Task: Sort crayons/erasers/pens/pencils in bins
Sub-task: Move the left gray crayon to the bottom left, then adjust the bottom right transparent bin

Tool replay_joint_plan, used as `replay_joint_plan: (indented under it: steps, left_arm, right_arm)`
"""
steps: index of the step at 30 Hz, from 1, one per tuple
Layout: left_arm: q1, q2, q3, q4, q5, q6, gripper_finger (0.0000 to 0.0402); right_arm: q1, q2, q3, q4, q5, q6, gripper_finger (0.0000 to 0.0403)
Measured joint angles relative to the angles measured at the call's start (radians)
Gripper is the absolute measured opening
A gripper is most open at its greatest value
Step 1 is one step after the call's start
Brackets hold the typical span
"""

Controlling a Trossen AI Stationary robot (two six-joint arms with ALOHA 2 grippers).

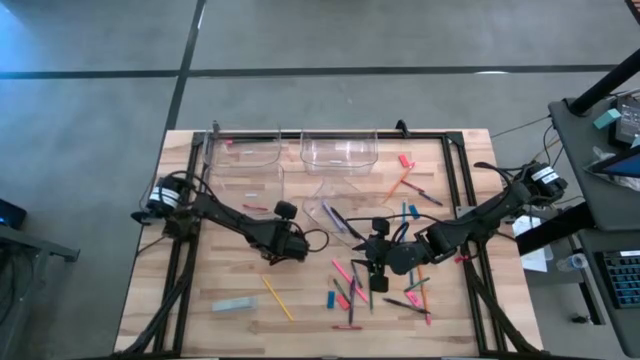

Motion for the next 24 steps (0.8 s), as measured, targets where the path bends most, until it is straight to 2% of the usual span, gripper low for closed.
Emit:
replay_joint_plan:
  steps: [4,6,12,16,21,24]
  left_arm:
    - [-0.043,-0.003,0.056,-0.085,0.150,-0.090,0.0001]
    - [-0.079,-0.016,0.084,-0.104,0.167,-0.122,0.0001]
    - [-0.156,-0.090,0.133,-0.120,0.148,-0.167,0.0001]
    - [-0.172,-0.160,0.139,-0.103,0.069,-0.190,0.0001]
    - [-0.166,-0.292,0.098,0.007,0.045,-0.182,0.0001]
    - [-0.166,-0.386,0.061,0.099,0.043,-0.162,0.0001]
  right_arm:
    - [0.000,0.000,0.000,0.000,0.000,0.000,0.0128]
    - [0.000,0.000,0.000,0.000,0.000,0.000,0.0128]
    - [0.000,0.000,0.000,0.000,0.000,0.002,0.0128]
    - [0.000,0.000,0.000,0.001,0.000,0.002,0.0128]
    - [0.000,0.000,0.000,-0.017,-0.008,0.041,0.0128]
    - [0.017,-0.009,0.000,-0.098,-0.065,0.087,0.0128]
